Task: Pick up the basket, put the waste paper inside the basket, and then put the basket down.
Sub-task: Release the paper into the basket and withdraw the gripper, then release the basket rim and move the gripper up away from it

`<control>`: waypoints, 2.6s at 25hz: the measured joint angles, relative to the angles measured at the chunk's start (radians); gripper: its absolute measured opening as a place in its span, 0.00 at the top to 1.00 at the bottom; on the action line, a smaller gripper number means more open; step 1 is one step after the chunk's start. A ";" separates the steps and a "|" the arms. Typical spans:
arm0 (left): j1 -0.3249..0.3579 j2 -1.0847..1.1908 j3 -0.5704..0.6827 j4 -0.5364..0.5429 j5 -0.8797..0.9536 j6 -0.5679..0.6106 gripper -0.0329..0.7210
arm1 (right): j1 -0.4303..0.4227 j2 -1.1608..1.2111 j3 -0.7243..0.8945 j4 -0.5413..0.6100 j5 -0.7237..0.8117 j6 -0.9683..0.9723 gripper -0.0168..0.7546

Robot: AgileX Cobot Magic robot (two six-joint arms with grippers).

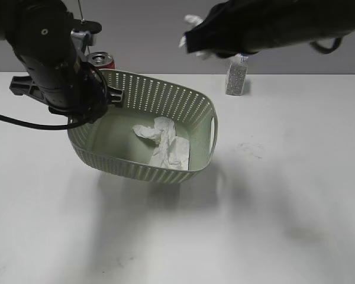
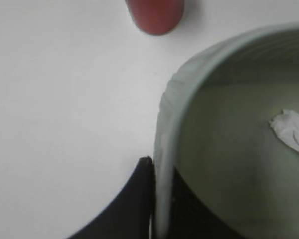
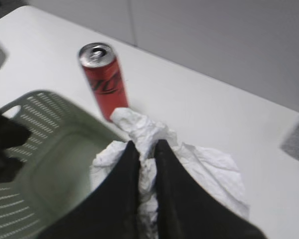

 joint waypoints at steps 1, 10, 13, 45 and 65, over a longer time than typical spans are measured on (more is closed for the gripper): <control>0.000 0.000 0.000 0.000 0.000 0.000 0.96 | 0.029 0.022 0.000 0.002 -0.003 0.000 0.93; 0.000 0.000 0.000 -0.011 -0.005 0.000 0.96 | 0.084 0.295 0.001 -0.003 -0.040 0.000 0.40; 0.000 0.000 0.000 -0.012 -0.012 0.000 0.96 | 0.085 0.288 0.001 -0.004 -0.043 0.000 0.20; 0.009 0.374 -0.377 -0.232 -0.018 0.101 0.96 | -0.524 -0.353 -0.006 -0.272 0.612 0.017 0.25; 0.032 0.232 -0.392 -0.228 0.133 0.330 0.07 | -0.524 -0.760 0.095 -0.216 0.797 0.017 0.25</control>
